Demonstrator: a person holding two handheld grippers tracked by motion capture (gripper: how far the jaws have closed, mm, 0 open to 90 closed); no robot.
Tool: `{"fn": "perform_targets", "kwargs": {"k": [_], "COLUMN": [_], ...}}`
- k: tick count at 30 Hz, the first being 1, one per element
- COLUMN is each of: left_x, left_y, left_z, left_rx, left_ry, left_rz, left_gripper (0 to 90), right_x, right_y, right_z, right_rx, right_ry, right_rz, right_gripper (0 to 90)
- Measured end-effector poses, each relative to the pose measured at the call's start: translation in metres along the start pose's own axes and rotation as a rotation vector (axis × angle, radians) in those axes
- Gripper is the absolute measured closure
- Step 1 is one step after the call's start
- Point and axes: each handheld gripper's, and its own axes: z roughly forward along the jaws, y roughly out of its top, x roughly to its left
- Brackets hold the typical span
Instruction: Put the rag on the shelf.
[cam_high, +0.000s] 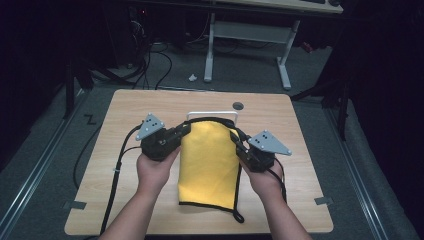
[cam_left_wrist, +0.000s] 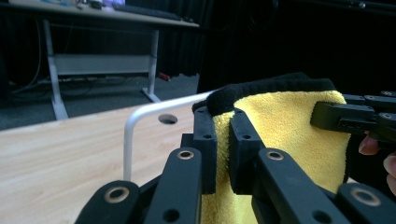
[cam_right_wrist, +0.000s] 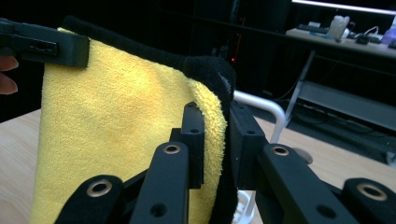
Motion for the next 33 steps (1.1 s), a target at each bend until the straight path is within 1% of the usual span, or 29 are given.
{"fn": "perform_targets", "kwargs": {"k": [4, 6, 9, 11, 16, 19, 24, 25, 29, 31, 33], "left_x": [0.0, 0.001, 0.002, 0.003, 0.005, 0.009, 0.017, 0.019, 0.026, 0.03, 0.033], "left_y": [0.01, 0.015, 0.021, 0.026, 0.036, 0.042, 0.051, 0.052, 0.06, 0.062, 0.064], "left_z": [-0.001, -0.001, 0.0, 0.001, 0.003, 0.006, 0.015, 0.017, 0.028, 0.034, 0.04], "left_rx": [-0.023, -0.029, -0.044, -0.048, -0.069, -0.079, -0.073, -0.074, -0.068, -0.066, -0.057], "left_ry": [0.004, 0.007, 0.008, 0.011, 0.014, 0.019, 0.044, 0.047, 0.059, 0.065, 0.074], "left_rz": [0.002, 0.017, 0.016, 0.025, 0.042, 0.052, 0.077, 0.073, 0.08, 0.078, 0.092], "left_gripper": [83.6, 83.6, 83.6, 83.6, 83.6, 83.6, 83.5, 83.5, 83.5, 83.5, 83.4], "right_x": [-0.002, -0.003, -0.005, -0.006, -0.012, -0.015, -0.022, -0.023, -0.028, -0.033, -0.038], "right_y": [0.01, 0.017, 0.023, 0.027, 0.036, 0.041, 0.048, 0.049, 0.054, 0.055, 0.057], "right_z": [-0.001, -0.001, 0.0, 0.001, 0.004, 0.007, 0.02, 0.022, 0.032, 0.039, 0.044], "right_rx": [-0.02, -0.035, -0.049, -0.056, -0.072, -0.08, -0.077, -0.078, -0.074, -0.072, -0.065], "right_ry": [-0.01, -0.013, -0.018, -0.023, -0.032, -0.038, -0.045, -0.045, -0.052, -0.056, -0.057], "right_rz": [-0.006, -0.014, -0.02, -0.023, -0.02, -0.016, -0.021, -0.023, -0.032, -0.033, -0.031], "right_gripper": [78.8, 78.8, 78.9, 78.8, 78.8, 78.8, 78.8, 78.8, 78.9, 78.9, 78.9]}}
